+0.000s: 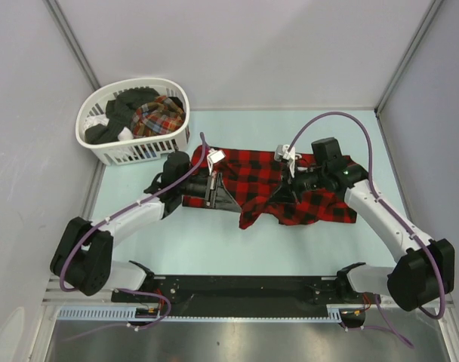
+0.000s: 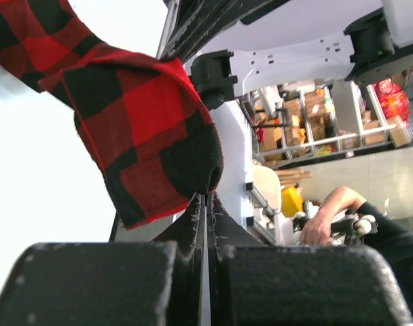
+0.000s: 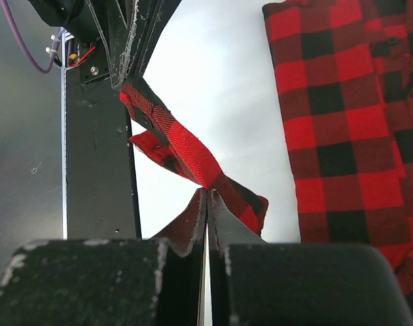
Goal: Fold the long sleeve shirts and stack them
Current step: Fold the shirt
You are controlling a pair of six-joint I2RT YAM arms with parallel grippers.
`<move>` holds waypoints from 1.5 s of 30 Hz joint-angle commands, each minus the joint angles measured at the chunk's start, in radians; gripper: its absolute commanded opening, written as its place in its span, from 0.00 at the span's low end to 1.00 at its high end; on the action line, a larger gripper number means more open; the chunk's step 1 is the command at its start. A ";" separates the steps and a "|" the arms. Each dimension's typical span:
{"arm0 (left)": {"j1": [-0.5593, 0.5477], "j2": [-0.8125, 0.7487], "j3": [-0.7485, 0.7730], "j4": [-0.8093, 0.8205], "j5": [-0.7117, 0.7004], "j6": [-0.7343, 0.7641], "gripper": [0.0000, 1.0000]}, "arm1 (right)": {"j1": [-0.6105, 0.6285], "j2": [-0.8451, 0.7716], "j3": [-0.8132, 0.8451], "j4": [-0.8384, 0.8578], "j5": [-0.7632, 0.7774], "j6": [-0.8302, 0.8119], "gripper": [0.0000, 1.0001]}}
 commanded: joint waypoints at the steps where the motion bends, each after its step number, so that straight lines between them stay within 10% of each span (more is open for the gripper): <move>1: -0.012 -0.011 0.108 -0.115 0.008 0.149 0.01 | -0.034 -0.026 0.055 -0.068 -0.018 -0.051 0.00; 11: 0.014 -0.098 0.404 -0.614 -0.253 0.775 0.99 | -0.177 -0.070 0.107 -0.081 -0.156 -0.043 0.00; 21: -0.311 -0.395 0.238 -0.784 -0.771 2.187 0.99 | -0.169 -0.017 0.139 -0.231 -0.234 -0.125 0.00; 27: -0.462 -0.560 -0.072 -0.571 -0.871 2.655 0.99 | -0.134 -0.012 0.113 -0.312 -0.242 -0.203 0.00; 45: -0.720 -0.425 -0.143 -0.339 -0.984 2.885 1.00 | -0.066 0.051 0.062 -0.366 -0.222 -0.266 0.00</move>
